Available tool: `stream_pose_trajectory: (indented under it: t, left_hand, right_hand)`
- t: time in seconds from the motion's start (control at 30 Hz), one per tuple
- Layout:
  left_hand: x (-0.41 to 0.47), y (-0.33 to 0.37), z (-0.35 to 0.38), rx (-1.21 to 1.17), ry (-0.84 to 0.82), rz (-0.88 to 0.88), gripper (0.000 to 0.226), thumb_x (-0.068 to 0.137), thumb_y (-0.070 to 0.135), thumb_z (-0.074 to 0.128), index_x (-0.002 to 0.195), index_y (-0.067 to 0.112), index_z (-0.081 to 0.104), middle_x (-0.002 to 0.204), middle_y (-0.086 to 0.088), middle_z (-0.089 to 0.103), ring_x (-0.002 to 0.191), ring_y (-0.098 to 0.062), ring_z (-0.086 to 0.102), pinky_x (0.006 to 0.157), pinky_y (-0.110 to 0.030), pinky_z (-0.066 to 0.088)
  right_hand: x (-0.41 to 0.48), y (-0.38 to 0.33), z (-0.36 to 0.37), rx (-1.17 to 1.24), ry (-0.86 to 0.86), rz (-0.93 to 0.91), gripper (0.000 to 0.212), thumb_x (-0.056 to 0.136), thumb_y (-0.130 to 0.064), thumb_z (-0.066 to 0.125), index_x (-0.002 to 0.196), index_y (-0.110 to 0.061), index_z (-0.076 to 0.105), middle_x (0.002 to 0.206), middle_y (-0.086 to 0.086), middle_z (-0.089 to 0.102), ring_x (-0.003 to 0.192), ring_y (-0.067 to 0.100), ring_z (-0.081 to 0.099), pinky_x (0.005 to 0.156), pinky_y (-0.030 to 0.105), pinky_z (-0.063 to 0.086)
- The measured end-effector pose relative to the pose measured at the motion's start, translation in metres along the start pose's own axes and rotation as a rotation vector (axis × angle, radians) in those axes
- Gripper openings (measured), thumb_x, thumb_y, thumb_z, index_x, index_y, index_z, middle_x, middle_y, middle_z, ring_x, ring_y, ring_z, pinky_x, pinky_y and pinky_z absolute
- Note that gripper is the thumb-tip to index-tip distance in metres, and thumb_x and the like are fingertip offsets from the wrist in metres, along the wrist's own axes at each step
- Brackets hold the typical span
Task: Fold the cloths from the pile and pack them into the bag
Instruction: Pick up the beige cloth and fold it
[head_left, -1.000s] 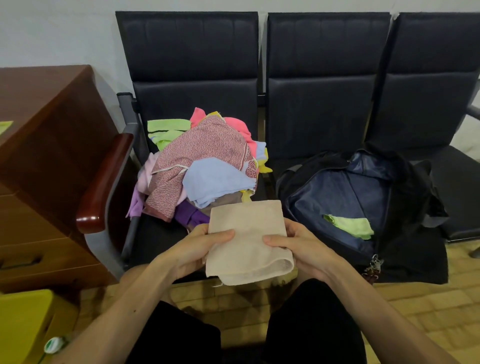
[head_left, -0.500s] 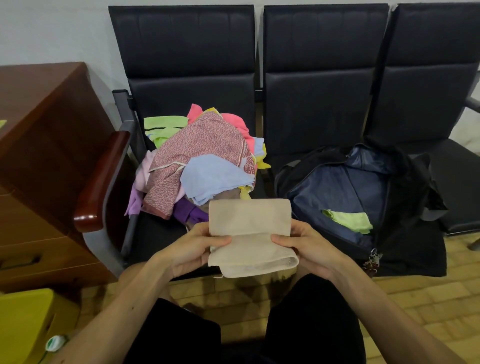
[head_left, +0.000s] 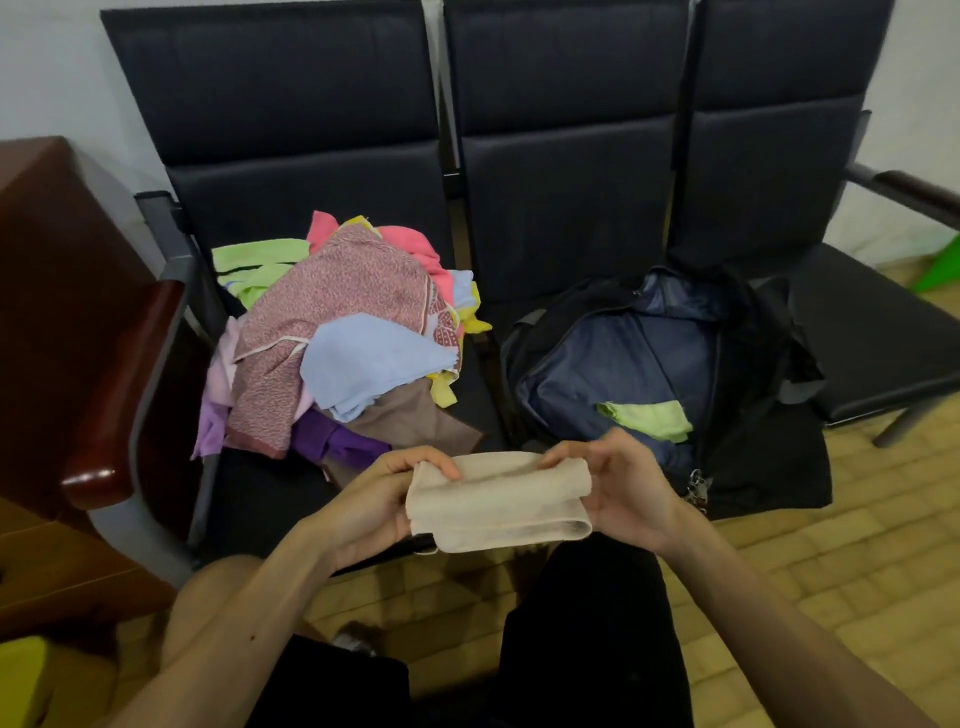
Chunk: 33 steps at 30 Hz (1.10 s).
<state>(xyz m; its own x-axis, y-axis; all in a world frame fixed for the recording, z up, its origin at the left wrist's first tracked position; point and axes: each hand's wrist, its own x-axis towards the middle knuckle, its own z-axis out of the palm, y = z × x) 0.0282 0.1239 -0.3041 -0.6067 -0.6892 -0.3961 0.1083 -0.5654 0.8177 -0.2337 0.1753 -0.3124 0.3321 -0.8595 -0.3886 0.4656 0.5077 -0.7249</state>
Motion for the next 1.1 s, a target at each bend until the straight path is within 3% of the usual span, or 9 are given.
stream_pose_trajectory:
  t: [0.1, 0.23, 0.3, 0.4, 0.53, 0.67, 0.77, 0.93, 1.1]
  left_hand:
    - [0.019, -0.006, 0.007, -0.072, -0.07, -0.102, 0.035, 0.089, 0.01, 0.039, 0.081, 0.006, 0.073, 0.135, -0.019, 0.06, 0.121, -0.041, 0.058, 0.077, -0.04, 0.06]
    - [0.048, -0.014, 0.029, -0.055, -0.036, -0.125, 0.025, 0.086, 0.026, 0.061, 0.088, 0.005, 0.073, 0.126, -0.018, 0.064, 0.114, -0.034, 0.062, 0.076, -0.035, 0.057]
    - [0.065, -0.02, 0.045, 0.036, 0.019, -0.089, 0.014, 0.077, 0.006, 0.073, 0.091, 0.007, 0.074, 0.119, -0.015, 0.062, 0.102, -0.026, 0.065, 0.072, -0.03, 0.057]
    - [0.1, -0.032, 0.063, 0.253, 0.045, -0.079, 0.04, 0.071, -0.01, 0.077, 0.104, 0.013, 0.072, 0.118, -0.009, 0.063, 0.104, -0.022, 0.067, 0.08, -0.032, 0.059]
    - [0.159, -0.049, 0.084, 0.559, 0.104, 0.041, 0.042, 0.071, 0.002, 0.086, 0.101, 0.03, 0.073, 0.118, 0.001, 0.066, 0.106, -0.015, 0.065, 0.086, -0.03, 0.058]
    - [0.227, -0.057, 0.104, 0.777, 0.145, 0.156, 0.045, 0.072, 0.014, 0.087, 0.098, 0.045, 0.068, 0.122, 0.003, 0.064, 0.113, -0.016, 0.061, 0.097, -0.037, 0.054]
    - [0.271, -0.054, 0.116, 0.924, 0.164, 0.184, 0.044, 0.076, 0.015, 0.084, 0.109, 0.038, 0.067, 0.125, 0.002, 0.055, 0.118, -0.017, 0.055, 0.097, -0.025, 0.047]
    - [0.336, -0.057, 0.122, 1.122, 0.109, 0.176, 0.047, 0.084, 0.008, 0.077, 0.127, 0.022, 0.063, 0.126, 0.0, 0.046, 0.122, -0.019, 0.048, 0.074, 0.001, 0.037]
    - [0.368, -0.076, 0.122, 1.229, 0.064, 0.117, 0.048, 0.088, 0.018, 0.073, 0.132, 0.028, 0.055, 0.132, 0.002, 0.043, 0.125, -0.023, 0.047, 0.105, -0.034, 0.041]
  right_hand:
    - [-0.003, 0.0, -0.018, -0.179, 0.138, -0.005, 0.039, 0.088, -0.048, 0.061, 0.072, -0.012, 0.06, 0.075, 0.007, 0.05, 0.069, 0.018, 0.049, 0.057, 0.025, 0.042]
    - [-0.013, -0.006, -0.04, -0.423, 0.207, -0.13, 0.022, 0.078, -0.013, 0.077, 0.075, -0.015, 0.055, 0.08, 0.004, 0.048, 0.074, 0.013, 0.049, 0.063, 0.019, 0.042]
    - [-0.018, -0.013, -0.057, -0.497, 0.286, -0.152, 0.021, 0.078, -0.003, 0.077, 0.084, -0.013, 0.059, 0.088, 0.003, 0.054, 0.08, 0.01, 0.055, 0.067, 0.02, 0.047]
    - [-0.022, -0.025, -0.088, -0.586, 0.392, -0.165, 0.02, 0.081, -0.002, 0.076, 0.092, -0.011, 0.062, 0.094, 0.001, 0.06, 0.088, 0.012, 0.058, 0.074, 0.021, 0.049]
    - [-0.008, -0.042, -0.132, -0.832, 0.613, -0.17, 0.017, 0.085, -0.008, 0.074, 0.099, -0.01, 0.065, 0.097, 0.002, 0.061, 0.084, 0.014, 0.058, 0.064, 0.017, 0.048]
    - [0.019, -0.067, -0.179, -0.999, 0.746, -0.2, 0.015, 0.086, -0.009, 0.072, 0.098, -0.013, 0.064, 0.101, -0.003, 0.06, 0.094, 0.014, 0.059, 0.076, 0.023, 0.051]
    - [0.038, -0.086, -0.209, -1.098, 0.789, -0.233, 0.014, 0.087, -0.007, 0.07, 0.096, -0.011, 0.061, 0.108, 0.001, 0.056, 0.092, 0.013, 0.054, 0.067, 0.012, 0.038]
    - [0.072, -0.094, -0.259, -1.145, 0.856, -0.138, 0.013, 0.09, -0.014, 0.067, 0.101, -0.013, 0.059, 0.112, 0.004, 0.05, 0.097, 0.017, 0.052, 0.083, 0.025, 0.038]
    - [0.092, -0.085, -0.282, -1.274, 0.872, -0.029, 0.021, 0.097, -0.016, 0.054, 0.117, -0.008, 0.053, 0.121, 0.011, 0.046, 0.104, 0.032, 0.055, 0.092, 0.038, 0.044]
